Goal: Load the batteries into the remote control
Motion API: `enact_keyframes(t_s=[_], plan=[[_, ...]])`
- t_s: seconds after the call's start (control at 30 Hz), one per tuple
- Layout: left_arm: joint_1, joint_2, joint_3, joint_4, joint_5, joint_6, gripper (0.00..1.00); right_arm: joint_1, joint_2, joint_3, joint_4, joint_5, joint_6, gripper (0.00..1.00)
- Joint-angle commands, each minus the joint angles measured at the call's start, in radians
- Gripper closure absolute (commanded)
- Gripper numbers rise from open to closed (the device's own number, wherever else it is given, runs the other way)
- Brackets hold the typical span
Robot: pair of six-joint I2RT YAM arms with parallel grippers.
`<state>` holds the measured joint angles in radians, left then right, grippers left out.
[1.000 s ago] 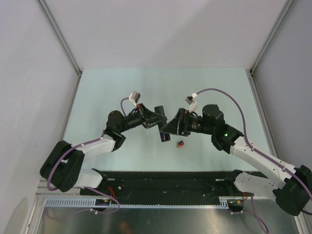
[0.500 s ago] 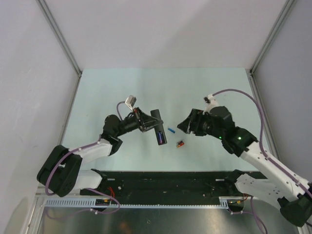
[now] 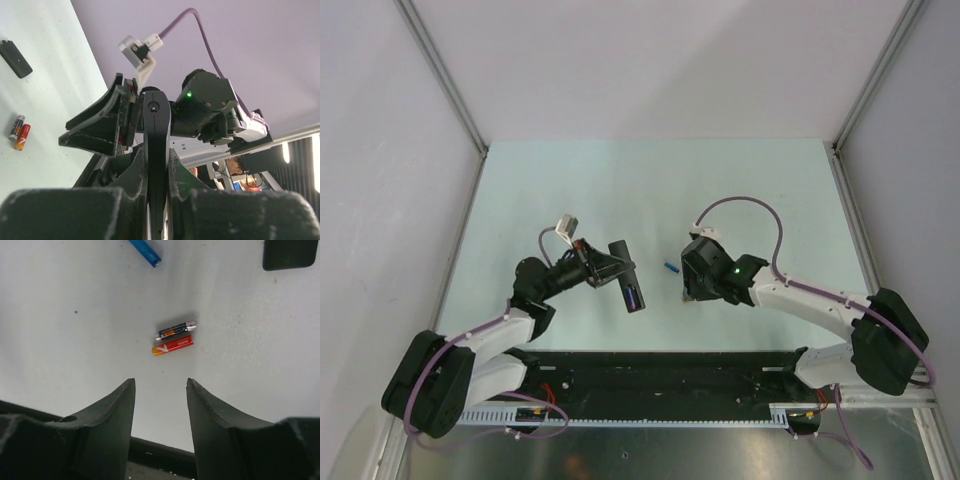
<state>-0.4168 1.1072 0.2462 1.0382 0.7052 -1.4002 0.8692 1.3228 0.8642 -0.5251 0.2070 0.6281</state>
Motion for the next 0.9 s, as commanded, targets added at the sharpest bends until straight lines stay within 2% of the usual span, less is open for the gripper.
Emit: enact_keyframes(t_s=[0.0, 0.03, 0.13, 0.33, 0.87], plan=[[0.018, -0.047, -0.031, 0.048, 0.031, 0.032, 1.0, 0.002, 0.048, -0.008, 0.03, 0.083, 0.056, 0.56], [0.019, -0.05, -0.036, 0.048, 0.03, 0.033, 1.0, 0.002, 0.056, -0.011, 0.03, 0.084, 0.071, 0.62], [0.021, -0.049, -0.048, 0.048, 0.036, 0.033, 1.0, -0.012, 0.085, -0.037, 0.046, 0.082, 0.13, 0.63], [0.023, -0.047, -0.05, 0.048, 0.04, 0.035, 1.0, -0.052, 0.139, -0.073, 0.126, -0.001, 0.205, 0.59], [0.024, -0.06, -0.061, 0.046, 0.042, 0.03, 1.0, -0.082, 0.173, -0.073, 0.148, -0.029, 0.234, 0.57]])
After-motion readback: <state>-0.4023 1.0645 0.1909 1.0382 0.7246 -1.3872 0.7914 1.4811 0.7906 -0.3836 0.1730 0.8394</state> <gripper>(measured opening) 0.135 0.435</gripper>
